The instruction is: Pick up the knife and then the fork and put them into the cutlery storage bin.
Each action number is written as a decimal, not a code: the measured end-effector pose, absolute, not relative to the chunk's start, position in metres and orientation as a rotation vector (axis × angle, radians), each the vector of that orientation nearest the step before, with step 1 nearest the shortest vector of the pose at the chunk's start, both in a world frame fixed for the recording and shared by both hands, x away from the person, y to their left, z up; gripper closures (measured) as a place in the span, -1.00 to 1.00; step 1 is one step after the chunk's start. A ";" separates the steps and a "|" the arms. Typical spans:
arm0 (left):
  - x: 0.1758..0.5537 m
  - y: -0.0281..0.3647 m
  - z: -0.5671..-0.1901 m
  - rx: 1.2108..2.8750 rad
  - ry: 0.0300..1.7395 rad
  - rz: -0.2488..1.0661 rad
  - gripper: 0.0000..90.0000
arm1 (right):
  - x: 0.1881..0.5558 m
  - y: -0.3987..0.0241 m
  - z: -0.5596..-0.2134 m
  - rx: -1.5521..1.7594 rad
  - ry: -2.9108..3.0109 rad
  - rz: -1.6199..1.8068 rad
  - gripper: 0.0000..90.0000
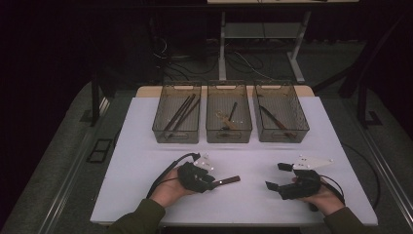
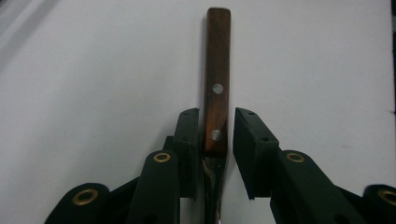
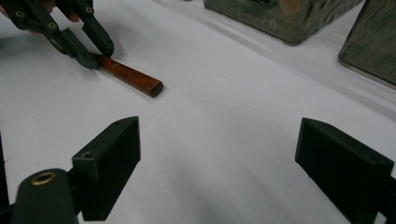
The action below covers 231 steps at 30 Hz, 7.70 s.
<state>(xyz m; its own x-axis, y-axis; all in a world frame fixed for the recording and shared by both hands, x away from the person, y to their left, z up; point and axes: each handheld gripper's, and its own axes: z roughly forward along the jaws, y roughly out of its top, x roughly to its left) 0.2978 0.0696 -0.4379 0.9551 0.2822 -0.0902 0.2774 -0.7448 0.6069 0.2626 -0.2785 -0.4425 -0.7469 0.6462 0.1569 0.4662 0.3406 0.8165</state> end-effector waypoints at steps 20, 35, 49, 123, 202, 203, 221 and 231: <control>0.296 0.075 -0.438 2.441 0.301 0.013 0.71 | 0.266 -0.276 -0.440 0.969 2.426 1.383 -0.69; 0.288 0.065 -0.414 2.407 0.206 -0.030 0.72 | 0.274 -0.234 -0.415 0.657 2.637 1.387 -0.69; 0.291 0.037 -0.399 2.433 0.049 -0.033 0.71 | 0.294 -0.189 -0.417 0.372 2.895 1.254 -0.21; 0.272 0.157 -0.432 2.061 0.739 0.247 -0.93 | 0.322 -0.265 -0.389 0.914 2.543 1.389 0.68; 0.274 0.152 -0.435 2.058 0.750 0.270 -1.00 | 0.441 -0.312 -0.383 1.474 2.094 1.108 -0.36; 0.273 0.152 -0.435 2.058 0.750 0.271 -1.00 | 0.439 -0.312 -0.382 1.467 2.094 1.123 -0.39; 0.275 0.153 -0.435 2.046 0.756 0.256 -1.00 | 0.391 -0.301 -0.378 1.314 2.073 1.252 -0.62; 0.273 0.154 -0.434 2.043 0.749 0.252 -1.00 | 0.358 -0.293 -0.380 1.254 2.097 1.343 -0.62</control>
<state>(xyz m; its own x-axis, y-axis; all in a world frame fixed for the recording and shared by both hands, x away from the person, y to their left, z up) 0.2734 0.1544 -0.4344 0.7943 0.5978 -0.1085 0.4102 -0.3959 0.8216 0.3579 -0.2934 -0.3801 -0.5459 0.8225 0.1598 0.4889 0.1578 0.8580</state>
